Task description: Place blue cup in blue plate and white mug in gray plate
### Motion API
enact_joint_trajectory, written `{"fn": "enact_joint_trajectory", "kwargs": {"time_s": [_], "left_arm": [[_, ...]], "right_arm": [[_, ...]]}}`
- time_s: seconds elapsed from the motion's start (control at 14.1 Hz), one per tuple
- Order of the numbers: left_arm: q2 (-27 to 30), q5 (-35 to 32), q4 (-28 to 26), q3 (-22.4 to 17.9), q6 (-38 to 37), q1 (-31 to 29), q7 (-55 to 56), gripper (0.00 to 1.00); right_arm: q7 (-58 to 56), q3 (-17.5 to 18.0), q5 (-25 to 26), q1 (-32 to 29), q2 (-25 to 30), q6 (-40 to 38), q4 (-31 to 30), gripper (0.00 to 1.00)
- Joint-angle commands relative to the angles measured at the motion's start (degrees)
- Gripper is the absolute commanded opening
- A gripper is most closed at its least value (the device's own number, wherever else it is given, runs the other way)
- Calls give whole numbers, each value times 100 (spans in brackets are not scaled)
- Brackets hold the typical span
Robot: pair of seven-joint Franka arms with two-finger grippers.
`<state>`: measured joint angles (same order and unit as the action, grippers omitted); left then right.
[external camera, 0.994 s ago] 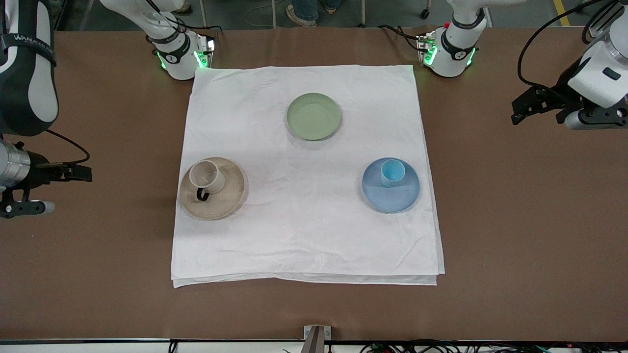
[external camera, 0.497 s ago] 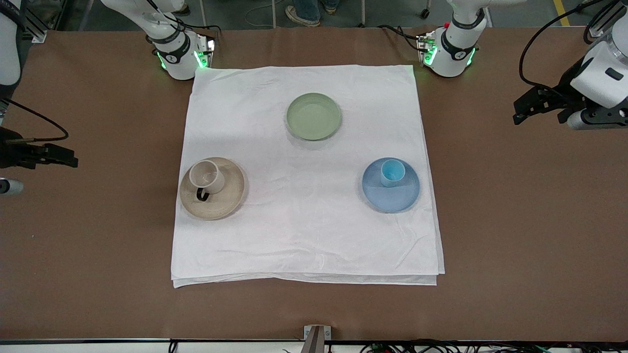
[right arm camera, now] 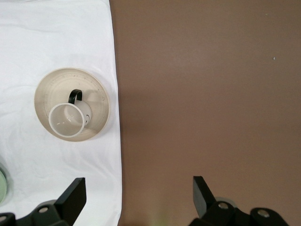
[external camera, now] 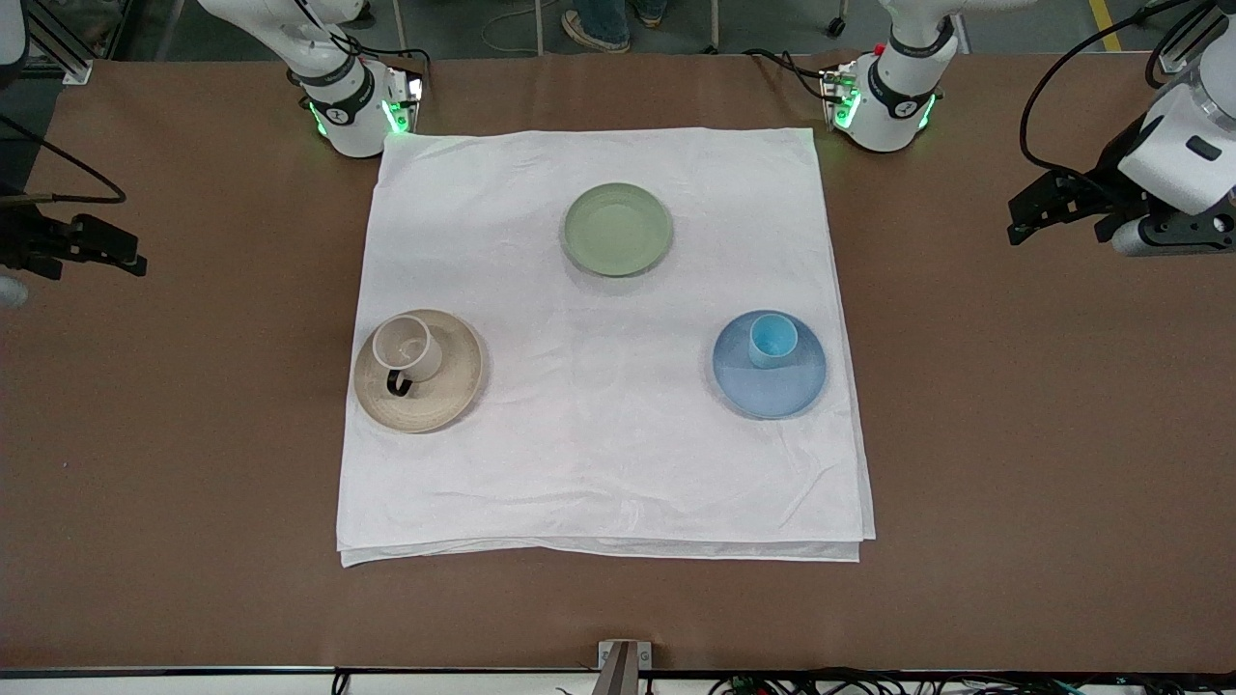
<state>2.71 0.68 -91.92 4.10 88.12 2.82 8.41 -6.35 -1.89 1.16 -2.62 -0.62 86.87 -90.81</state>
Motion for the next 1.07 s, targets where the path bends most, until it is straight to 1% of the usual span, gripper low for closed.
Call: {"fn": "enact_joint_trajectory", "kwargs": {"time_s": [0.0, 0.21, 0.43, 0.57, 0.78, 0.99], "left_arm": [[107, 11, -45, -15, 30, -1, -15, 100], [98, 11, -19, -32, 30, -1, -24, 100], [19, 11, 139, -76, 30, -18, -68, 100], [10, 11, 157, -76, 39, -18, -68, 100], [1, 11, 148, -76, 30, -18, -68, 100], [1, -50, 157, -68, 39, 8, -59, 100]], "right_arm": [[-41, -171, -63, 121, 598, 199, -648, 100], [-42, -171, -45, 130, 791, 103, -684, 100], [-190, -145, -2, 77, 906, 94, -666, 100], [-252, -145, -2, 24, 862, 120, -623, 100], [-235, -119, -2, -2, 792, 94, -368, 100], [-174, -119, -54, -46, 765, -11, -332, 100]]}}
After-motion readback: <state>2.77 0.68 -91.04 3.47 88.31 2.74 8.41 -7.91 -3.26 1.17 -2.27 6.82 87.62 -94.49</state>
